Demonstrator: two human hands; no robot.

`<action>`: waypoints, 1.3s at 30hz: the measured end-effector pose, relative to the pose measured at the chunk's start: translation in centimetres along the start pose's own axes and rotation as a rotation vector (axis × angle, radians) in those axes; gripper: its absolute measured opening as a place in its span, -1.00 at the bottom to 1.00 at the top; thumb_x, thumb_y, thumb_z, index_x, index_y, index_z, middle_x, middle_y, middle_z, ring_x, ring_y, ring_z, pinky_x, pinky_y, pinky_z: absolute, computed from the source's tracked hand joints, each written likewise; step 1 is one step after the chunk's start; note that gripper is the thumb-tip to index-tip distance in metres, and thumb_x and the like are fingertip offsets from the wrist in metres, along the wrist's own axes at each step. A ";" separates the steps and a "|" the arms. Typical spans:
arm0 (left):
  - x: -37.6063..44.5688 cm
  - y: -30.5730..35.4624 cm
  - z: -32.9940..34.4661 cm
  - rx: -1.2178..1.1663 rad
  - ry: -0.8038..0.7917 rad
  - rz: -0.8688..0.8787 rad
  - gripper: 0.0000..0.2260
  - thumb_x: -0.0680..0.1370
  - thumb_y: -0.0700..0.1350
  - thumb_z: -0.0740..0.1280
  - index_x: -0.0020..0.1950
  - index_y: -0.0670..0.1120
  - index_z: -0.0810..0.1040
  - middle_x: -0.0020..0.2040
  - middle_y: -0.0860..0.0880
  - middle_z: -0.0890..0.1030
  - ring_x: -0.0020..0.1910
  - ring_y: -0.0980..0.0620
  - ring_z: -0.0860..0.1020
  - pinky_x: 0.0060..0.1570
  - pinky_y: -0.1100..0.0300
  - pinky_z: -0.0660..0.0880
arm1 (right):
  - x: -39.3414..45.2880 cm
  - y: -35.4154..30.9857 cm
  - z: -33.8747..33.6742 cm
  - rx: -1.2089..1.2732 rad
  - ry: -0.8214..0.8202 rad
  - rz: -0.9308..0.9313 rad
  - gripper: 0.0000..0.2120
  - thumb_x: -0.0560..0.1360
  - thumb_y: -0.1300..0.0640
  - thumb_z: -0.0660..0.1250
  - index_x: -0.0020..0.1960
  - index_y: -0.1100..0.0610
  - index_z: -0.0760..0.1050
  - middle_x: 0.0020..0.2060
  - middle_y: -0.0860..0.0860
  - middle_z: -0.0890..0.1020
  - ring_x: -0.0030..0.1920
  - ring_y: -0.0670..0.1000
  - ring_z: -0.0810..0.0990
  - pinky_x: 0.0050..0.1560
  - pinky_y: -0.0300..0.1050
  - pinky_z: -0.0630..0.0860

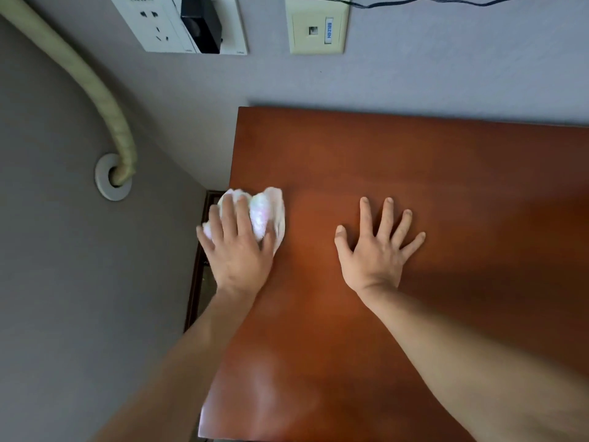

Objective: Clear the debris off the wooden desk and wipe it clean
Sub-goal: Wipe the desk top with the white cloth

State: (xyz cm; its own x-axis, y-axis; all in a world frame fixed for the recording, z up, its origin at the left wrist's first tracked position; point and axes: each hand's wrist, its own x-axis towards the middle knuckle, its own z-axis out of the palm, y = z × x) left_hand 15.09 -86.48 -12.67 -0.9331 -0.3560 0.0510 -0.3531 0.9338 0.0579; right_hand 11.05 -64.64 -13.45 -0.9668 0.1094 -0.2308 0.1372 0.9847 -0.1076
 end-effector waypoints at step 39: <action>-2.8 -2.1 0.7 -0.097 -0.138 0.325 -0.27 0.69 0.25 0.00 0.70 -0.17 -0.11 0.71 -0.11 -0.11 0.69 -0.09 -0.10 0.62 -0.21 0.05 | 0.5 -0.2 -0.8 0.104 0.100 0.021 -0.38 0.53 -0.28 0.16 0.57 -0.16 0.32 0.58 0.05 0.27 0.60 0.30 0.12 0.52 0.50 0.02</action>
State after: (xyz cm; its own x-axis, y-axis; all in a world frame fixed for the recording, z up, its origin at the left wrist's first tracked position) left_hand 18.43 -87.45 -13.63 -0.9983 -0.0272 -0.0524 -0.0351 0.9872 0.1558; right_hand 10.32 -64.68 -12.75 -0.9794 0.1483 -0.1369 0.1744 0.9633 -0.2043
